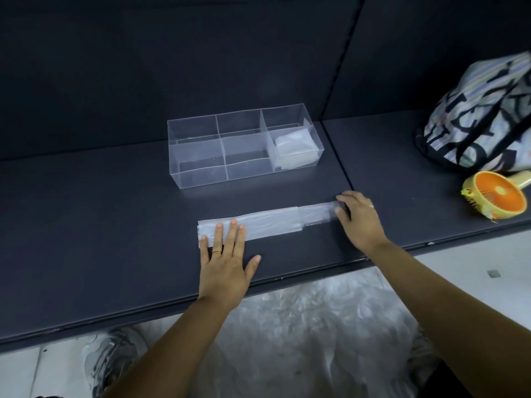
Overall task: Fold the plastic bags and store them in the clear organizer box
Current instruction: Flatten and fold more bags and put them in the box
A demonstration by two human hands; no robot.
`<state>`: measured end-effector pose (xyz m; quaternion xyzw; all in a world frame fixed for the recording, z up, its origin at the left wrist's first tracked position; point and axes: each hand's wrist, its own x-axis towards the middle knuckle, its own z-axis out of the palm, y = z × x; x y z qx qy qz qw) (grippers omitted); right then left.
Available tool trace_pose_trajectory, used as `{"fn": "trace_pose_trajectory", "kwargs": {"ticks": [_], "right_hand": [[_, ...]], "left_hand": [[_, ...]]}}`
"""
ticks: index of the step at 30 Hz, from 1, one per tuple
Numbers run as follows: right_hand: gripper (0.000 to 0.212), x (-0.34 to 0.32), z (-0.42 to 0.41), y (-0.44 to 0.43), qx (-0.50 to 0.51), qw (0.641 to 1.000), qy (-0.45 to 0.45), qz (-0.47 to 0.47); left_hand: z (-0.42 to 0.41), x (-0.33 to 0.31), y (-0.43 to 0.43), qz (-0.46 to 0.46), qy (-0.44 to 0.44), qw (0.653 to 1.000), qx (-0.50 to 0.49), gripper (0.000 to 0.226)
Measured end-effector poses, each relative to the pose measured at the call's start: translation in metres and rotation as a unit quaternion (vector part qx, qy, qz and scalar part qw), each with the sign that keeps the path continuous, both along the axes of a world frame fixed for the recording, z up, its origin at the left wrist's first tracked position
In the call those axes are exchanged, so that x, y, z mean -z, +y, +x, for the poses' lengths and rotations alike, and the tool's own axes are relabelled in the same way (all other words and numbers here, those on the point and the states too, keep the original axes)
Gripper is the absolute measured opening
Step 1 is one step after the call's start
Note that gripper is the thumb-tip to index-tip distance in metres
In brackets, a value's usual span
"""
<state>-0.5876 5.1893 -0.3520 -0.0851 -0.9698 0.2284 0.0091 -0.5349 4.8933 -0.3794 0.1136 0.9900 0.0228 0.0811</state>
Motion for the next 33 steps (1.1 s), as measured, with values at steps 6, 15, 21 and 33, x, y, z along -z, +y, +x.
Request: {"fn": "trace_pose_trajectory", "kwargs": {"ticks": [6, 15, 21, 33], "right_hand": [[0.026, -0.007, -0.018, 0.0, 0.005, 0.998, -0.037, 0.042], [0.01, -0.026, 0.011, 0.004, 0.086, 0.958, -0.108, -0.25], [0.018, -0.049, 0.06, -0.007, 0.182, 0.829, -0.25, -0.467], [0.021, -0.12, 0.04, -0.032, 0.016, 0.874, -0.228, -0.429]], "left_hand": [[-0.002, -0.003, 0.0, -0.009, -0.009, 1.0, 0.006, 0.08], [-0.015, -0.008, -0.02, -0.003, -0.014, 0.996, 0.093, 0.087], [-0.024, -0.027, -0.008, 0.072, 0.007, 0.993, 0.097, 0.087], [0.033, -0.082, 0.104, 0.583, -0.039, 0.797, -0.15, 0.022]]}}
